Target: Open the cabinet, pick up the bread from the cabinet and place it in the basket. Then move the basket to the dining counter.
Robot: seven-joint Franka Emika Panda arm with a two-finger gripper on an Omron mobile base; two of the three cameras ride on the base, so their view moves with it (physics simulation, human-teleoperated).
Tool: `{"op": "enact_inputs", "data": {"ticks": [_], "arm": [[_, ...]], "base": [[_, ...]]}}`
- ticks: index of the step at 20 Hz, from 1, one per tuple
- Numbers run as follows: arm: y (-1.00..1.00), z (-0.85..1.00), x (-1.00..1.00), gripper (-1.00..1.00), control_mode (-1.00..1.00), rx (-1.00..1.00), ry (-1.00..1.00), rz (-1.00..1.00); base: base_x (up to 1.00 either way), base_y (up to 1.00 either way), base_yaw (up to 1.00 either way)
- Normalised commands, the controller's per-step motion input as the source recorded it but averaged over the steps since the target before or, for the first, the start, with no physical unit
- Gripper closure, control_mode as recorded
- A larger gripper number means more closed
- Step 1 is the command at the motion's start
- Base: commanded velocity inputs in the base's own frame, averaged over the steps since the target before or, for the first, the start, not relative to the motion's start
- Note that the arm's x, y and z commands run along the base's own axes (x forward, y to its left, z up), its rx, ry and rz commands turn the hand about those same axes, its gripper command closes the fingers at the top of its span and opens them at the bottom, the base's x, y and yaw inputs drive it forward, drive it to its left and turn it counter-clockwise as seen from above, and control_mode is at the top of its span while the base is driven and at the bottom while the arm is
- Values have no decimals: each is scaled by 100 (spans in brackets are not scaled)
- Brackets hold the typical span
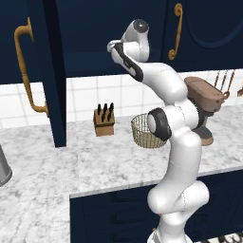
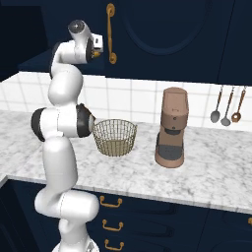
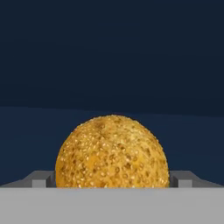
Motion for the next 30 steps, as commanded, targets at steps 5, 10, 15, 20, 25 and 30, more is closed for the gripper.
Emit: {"op": "enact_inputs", "data": {"ticks": [5, 10, 15, 20, 25, 30], "arm": [[13, -66, 13, 100, -100, -3, 13, 11], [41, -57, -2, 100, -100, -4, 0, 10], [49, -37, -26, 100, -100, -1, -17, 7], [30, 5, -16, 100, -100, 0, -3, 0], [0, 13, -66, 100, -100, 0, 0, -4], [0, 8, -97, 100, -100, 0, -7, -7]], "base": [[0, 0, 0], [0, 0, 0], [0, 0, 0], [0, 0, 0], [0, 0, 0], [0, 0, 0]]}}
